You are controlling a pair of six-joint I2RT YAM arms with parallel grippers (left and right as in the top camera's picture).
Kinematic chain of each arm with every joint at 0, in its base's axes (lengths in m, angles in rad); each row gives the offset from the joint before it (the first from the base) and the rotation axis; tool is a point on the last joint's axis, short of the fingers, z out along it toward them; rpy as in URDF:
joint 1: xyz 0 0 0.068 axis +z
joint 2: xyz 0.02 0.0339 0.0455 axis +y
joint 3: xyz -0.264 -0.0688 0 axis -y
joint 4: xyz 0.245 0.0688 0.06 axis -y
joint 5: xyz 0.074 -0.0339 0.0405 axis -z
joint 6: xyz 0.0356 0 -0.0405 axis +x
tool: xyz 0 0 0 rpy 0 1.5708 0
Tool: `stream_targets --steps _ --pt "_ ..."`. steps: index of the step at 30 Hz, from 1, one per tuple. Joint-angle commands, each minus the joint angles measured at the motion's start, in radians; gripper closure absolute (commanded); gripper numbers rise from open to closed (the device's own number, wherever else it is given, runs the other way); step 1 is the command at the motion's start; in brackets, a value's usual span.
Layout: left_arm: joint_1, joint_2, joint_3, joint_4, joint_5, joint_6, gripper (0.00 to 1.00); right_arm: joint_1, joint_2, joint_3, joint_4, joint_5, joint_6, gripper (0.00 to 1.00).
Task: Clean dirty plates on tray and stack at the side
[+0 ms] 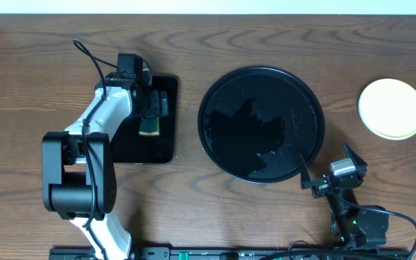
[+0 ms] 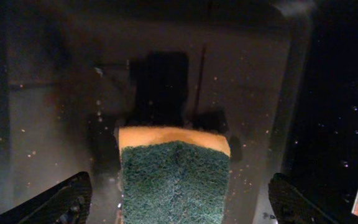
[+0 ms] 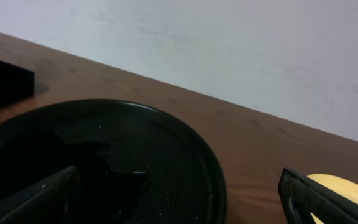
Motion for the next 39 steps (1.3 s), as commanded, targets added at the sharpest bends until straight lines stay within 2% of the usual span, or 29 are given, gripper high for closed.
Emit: stream_targets --steps 1,31,35,39 --pt "0.0 -0.003 -0.004 -0.002 -0.013 0.01 0.09 -0.023 -0.007 -0.002 -0.004 0.006 -0.006 0.01" --pt "-0.012 -0.007 -0.004 -0.002 -0.013 0.01 0.09 -0.023 -0.006 -0.002 -0.005 0.006 -0.006 0.01" --pt "-0.045 -0.061 -0.004 -0.002 -0.013 0.01 0.09 -0.023 -0.006 -0.002 -0.004 0.006 -0.006 0.01" --pt "-0.103 -0.196 -0.004 -0.002 -0.013 0.01 0.09 -0.023 -0.006 -0.002 -0.004 0.006 -0.006 0.01"
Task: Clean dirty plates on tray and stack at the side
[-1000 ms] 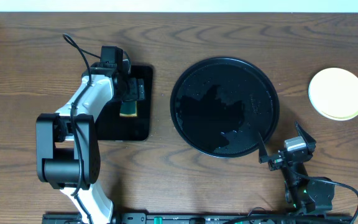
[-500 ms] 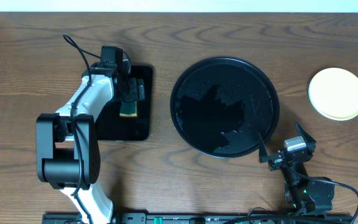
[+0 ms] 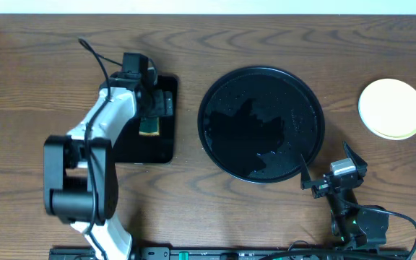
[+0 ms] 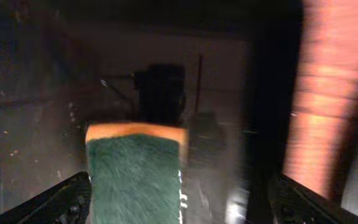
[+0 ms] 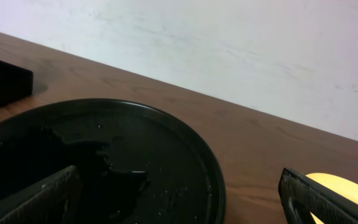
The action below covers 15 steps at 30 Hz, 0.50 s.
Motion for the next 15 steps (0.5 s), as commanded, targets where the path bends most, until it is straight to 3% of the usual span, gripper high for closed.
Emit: stream_targets --steps 1,7,15 --pt "-0.056 -0.172 -0.002 0.0 -0.009 0.01 0.09 -0.023 -0.006 -0.002 -0.004 0.002 -0.006 0.01" --pt "-0.125 -0.494 -0.002 0.001 -0.009 0.01 0.09 -0.023 -0.006 -0.002 -0.004 0.002 -0.006 0.01" --pt "-0.111 -0.971 -0.002 0.001 -0.009 0.017 0.09 -0.023 -0.006 -0.002 -0.004 0.002 -0.006 0.01"
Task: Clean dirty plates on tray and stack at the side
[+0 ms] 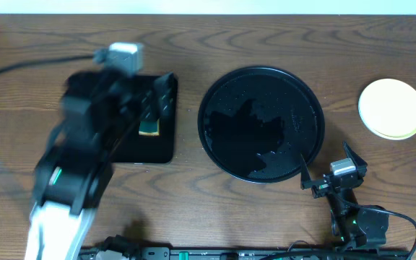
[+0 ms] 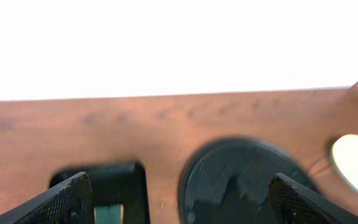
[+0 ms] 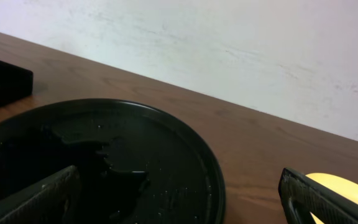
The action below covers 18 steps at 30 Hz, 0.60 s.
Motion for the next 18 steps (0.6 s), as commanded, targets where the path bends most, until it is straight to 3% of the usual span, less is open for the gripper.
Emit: stream_targets --steps 1,6,12,18 --pt "0.032 -0.187 0.001 -0.003 -0.01 0.017 0.09 -0.023 -0.006 -0.002 -0.004 0.002 -0.006 0.01" --pt "0.153 -0.42 -0.062 -0.085 -0.009 0.017 0.09 -0.023 -0.006 -0.002 -0.004 0.002 -0.006 0.01" --pt "0.196 -0.638 -0.26 -0.112 -0.009 0.017 0.09 -0.023 -0.006 -0.002 -0.004 0.002 -0.006 0.01" --pt "0.196 -0.815 -0.525 0.023 -0.009 0.016 0.09 -0.023 -0.006 -0.002 -0.004 0.002 -0.006 0.01"
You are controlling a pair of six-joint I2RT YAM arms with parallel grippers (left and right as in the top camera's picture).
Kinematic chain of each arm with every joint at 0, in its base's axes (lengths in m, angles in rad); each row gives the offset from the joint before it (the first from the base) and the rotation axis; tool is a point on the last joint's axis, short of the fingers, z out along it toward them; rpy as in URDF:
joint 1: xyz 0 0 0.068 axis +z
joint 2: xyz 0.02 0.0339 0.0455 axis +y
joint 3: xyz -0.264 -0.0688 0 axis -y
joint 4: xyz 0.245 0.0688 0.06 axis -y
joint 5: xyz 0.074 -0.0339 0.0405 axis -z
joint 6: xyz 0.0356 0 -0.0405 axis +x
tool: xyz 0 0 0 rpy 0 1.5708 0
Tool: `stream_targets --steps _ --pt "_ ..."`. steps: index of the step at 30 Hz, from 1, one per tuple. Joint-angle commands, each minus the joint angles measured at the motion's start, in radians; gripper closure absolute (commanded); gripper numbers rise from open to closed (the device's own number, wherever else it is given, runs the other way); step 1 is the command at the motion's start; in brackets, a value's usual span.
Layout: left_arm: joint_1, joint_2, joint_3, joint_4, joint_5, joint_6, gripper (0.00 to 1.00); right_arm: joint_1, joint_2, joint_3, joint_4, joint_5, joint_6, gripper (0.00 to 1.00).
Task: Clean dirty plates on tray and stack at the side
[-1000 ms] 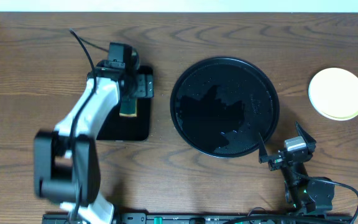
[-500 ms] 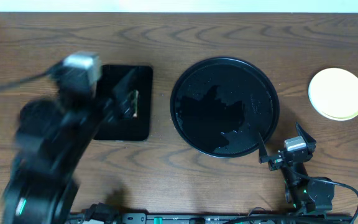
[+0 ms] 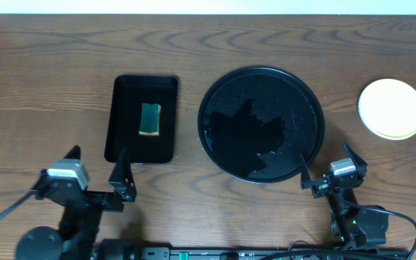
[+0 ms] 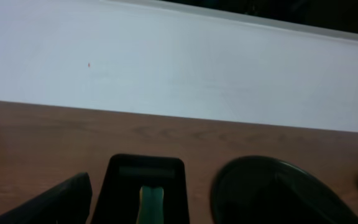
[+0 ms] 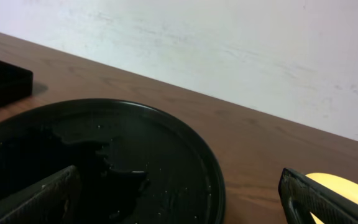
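Observation:
The round black tray [image 3: 261, 124] lies wet at the table's middle, with no plate on it. A cream plate [image 3: 391, 108] sits alone at the far right, also showing as the plate [image 5: 347, 190] past the tray's rim [image 5: 213, 180]. My left gripper [image 3: 97, 162] stands open at the near left edge, holding nothing. The green and yellow sponge [image 3: 150, 118] lies ahead of it, seen as the sponge [image 4: 150, 202] in the left wrist view. My right gripper [image 3: 326, 160] stands open just off the round tray's near right rim.
The sponge rests in a black rectangular tray [image 3: 121, 130] left of the round tray, seen as the rectangular tray [image 4: 145, 169] from the left wrist. A pale wall rises behind the table's far edge.
My left arm was raised and blurred over the rectangular tray. Now it sits drawn back at the table's near left edge, gripper open. The sponge stays in its tray. The right arm is unchanged.
My left gripper hung open low over the sponge in the rectangular tray, then a little to the side of it, then higher above the table. Now it rests at the near left edge. The right gripper, round tray and plate stayed put throughout.

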Motion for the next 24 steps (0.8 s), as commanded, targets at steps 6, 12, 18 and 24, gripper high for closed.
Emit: stream_targets --steps 6,12,18,24 --pt "0.006 -0.167 -0.355 0.534 0.013 0.001 0.09 -0.023 -0.006 -0.002 -0.003 0.002 -0.006 0.01" --pt "0.006 -0.272 -0.575 0.924 0.029 -0.017 0.09 -0.023 -0.006 -0.002 -0.003 0.002 -0.006 0.01" --pt "0.006 -0.276 -0.677 0.975 0.029 -0.017 0.09 -0.023 -0.006 -0.002 -0.003 0.002 -0.006 0.01" --pt "0.006 -0.276 -0.768 0.916 0.028 -0.017 0.09 -0.023 -0.006 -0.002 -0.003 0.002 -0.006 0.01"
